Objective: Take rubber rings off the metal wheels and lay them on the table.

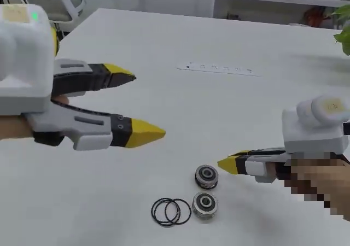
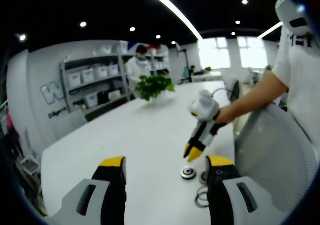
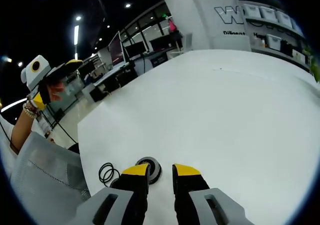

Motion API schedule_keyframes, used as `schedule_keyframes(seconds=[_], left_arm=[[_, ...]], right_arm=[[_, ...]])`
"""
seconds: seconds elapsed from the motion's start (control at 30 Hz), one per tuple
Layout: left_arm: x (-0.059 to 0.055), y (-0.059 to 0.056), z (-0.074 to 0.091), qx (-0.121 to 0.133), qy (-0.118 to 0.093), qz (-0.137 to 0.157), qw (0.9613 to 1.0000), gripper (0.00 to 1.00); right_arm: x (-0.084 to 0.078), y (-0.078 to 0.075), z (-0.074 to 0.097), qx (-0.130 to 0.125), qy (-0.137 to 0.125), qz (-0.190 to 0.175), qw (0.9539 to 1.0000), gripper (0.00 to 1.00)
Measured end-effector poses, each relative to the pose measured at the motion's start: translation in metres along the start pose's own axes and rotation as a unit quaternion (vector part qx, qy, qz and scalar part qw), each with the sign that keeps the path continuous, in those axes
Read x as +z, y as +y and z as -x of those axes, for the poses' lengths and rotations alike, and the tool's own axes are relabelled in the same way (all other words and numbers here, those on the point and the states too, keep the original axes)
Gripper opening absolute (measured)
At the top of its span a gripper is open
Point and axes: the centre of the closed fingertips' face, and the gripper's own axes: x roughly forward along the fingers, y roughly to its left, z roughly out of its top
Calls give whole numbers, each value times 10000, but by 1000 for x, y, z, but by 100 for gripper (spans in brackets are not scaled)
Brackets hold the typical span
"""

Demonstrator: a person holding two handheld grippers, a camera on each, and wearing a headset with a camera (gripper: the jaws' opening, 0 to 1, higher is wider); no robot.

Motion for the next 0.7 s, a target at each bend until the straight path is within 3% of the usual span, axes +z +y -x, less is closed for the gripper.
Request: schedule_keyframes(seconds=[0.1, 0.2, 0.33, 0.5, 0.53, 0.7], left_arm=[[8, -4, -14, -138, -34, -155, 9998, 64], [9, 2, -30, -235, 38, -515, 9984, 60], [22, -2, -53, -410, -207, -337, 9984, 54], [27, -11, -78, -643, -300, -338, 9969, 52], [30, -15, -86, -733, -395, -150, 9964, 51], [18, -10, -106, -701, -395, 121, 9967, 46]], right_arm=[[-2, 2, 0, 48, 45, 12, 10000, 17], [-2, 2, -1, 91, 33, -2, 10000, 16], [-6, 3, -2, 107, 105, 28, 9999, 17], [-12, 1, -3, 134, 214, 127, 9996, 17], [-12, 2, -3, 146, 222, 139, 9996, 17], [-16, 3, -5, 199, 306, 224, 9991, 17]])
